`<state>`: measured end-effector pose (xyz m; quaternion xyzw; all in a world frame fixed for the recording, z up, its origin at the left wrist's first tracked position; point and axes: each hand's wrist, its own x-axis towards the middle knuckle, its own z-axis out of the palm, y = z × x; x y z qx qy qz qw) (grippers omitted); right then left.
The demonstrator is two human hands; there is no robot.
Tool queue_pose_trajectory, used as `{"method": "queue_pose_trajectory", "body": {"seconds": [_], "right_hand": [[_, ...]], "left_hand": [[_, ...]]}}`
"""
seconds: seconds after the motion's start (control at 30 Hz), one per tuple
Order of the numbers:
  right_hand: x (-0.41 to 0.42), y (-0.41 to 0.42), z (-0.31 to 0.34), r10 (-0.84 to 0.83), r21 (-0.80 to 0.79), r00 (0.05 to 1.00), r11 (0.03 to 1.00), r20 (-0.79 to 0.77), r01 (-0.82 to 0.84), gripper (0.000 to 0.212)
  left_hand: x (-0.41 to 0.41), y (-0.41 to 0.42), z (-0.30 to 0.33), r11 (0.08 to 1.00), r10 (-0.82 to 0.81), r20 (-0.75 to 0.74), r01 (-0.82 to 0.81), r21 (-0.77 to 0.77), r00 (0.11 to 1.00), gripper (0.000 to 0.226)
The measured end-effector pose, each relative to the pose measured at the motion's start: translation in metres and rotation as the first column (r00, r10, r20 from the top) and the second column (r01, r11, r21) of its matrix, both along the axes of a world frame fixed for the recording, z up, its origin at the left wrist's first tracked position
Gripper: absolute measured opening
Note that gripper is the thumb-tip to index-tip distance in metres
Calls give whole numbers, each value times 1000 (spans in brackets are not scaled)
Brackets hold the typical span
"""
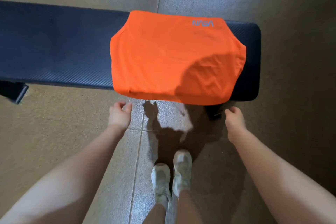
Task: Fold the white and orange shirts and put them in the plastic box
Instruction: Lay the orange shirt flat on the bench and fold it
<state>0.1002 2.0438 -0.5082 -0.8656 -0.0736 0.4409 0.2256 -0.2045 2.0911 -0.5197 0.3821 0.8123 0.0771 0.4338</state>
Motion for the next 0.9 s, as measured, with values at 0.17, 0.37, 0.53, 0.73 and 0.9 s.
{"method": "queue_pose_trajectory", "body": {"seconds": [0.17,0.37,0.53,0.73,0.9], "right_hand": [[6,4,-33,-114,197,963,967,-244,164,40],[1,-3,-74,87,365,918,929,-388,66,44],[1,-16,-85,158,379,892,925,-424,16,36],[13,-45,-52,181,431,849,900,-497,61,52],[23,-57,-31,230,402,829,915,-509,-7,77]], "left_hand": [[8,16,-40,955,256,378,-294,44,890,63],[9,19,-76,910,280,510,-394,130,814,34],[-2,-12,-82,957,224,506,-285,45,833,10],[-16,-41,-46,986,104,536,-18,-164,838,63],[-31,-61,-29,969,238,648,-127,-214,724,38]]}}
